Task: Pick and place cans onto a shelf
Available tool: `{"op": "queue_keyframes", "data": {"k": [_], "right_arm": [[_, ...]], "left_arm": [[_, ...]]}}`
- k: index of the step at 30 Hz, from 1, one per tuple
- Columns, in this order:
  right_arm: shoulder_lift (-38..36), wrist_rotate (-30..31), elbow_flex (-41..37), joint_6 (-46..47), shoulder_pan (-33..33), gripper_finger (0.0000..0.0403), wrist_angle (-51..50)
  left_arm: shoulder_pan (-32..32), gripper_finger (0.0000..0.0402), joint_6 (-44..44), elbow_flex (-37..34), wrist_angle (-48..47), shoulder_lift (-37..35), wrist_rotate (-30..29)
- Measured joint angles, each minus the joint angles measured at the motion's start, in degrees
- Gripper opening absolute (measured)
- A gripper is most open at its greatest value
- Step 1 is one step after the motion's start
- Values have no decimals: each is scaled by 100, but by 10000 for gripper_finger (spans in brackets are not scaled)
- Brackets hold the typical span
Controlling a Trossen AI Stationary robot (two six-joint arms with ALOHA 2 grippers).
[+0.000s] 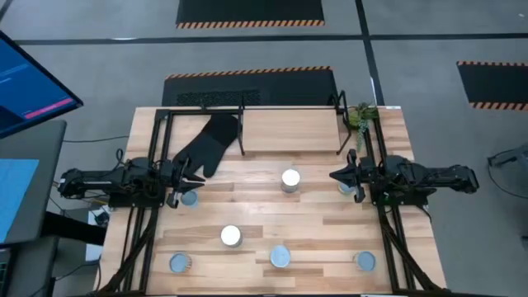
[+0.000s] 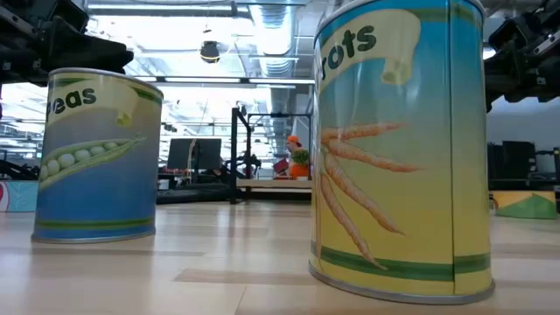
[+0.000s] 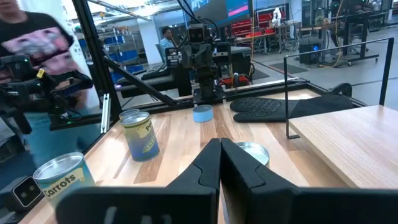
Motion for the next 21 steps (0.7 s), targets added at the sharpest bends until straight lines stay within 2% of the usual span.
{"op": "queue_keyframes", "data": {"k": [17, 21], "right_arm": [[0, 0, 0, 0, 0, 33, 0], [0, 0, 0, 0, 0, 33, 2]], "left_arm": [[-1, 50, 46, 0, 16, -1, -1], [-2, 50, 353, -2, 98, -2, -235]]}}
